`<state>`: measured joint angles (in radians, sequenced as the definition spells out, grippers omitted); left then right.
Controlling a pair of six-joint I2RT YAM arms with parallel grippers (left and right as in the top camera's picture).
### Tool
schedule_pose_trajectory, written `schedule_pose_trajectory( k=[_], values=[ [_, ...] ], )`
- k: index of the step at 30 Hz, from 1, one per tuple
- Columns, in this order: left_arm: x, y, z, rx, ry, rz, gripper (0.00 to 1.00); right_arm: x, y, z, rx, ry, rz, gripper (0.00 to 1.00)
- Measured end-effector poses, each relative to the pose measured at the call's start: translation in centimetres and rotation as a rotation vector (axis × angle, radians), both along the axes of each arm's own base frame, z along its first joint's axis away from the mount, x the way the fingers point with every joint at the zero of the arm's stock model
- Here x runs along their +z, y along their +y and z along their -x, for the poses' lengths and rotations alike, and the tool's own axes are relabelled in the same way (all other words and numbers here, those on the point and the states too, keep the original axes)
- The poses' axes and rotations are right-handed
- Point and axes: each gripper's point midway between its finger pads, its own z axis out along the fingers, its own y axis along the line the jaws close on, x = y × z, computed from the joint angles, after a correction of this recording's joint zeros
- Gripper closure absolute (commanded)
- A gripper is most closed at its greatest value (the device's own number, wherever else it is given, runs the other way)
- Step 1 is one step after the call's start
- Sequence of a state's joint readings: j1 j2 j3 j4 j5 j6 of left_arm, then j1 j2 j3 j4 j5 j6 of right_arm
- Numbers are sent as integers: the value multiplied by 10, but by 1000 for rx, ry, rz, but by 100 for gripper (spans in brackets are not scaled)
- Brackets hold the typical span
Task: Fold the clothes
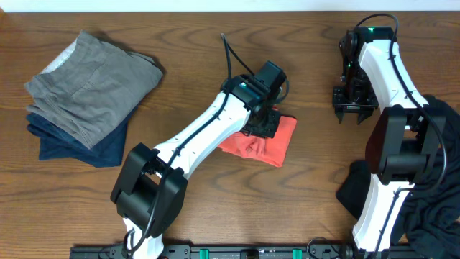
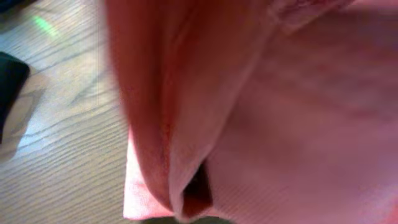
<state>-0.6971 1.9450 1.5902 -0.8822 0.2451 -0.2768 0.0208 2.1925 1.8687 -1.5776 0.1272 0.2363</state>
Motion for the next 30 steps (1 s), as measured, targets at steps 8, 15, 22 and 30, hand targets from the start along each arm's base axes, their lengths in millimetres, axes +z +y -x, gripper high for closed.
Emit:
schedule_pose_trajectory(
  k=[8,15,22,30],
  values=[
    [26,12,-8,14,-44,42,47,-1,11,0,36,3,-77,56],
    [133,97,-67,247,-300,182,46,1,59,-5,169,-27,-417,60],
    [126,154,-94,395,-295,150,46,25,114,-27,241,-184,-764,58],
    [65,157,-95,401,-156,80,45,76,187,-20,401,-293,-997,58]
  ],
)
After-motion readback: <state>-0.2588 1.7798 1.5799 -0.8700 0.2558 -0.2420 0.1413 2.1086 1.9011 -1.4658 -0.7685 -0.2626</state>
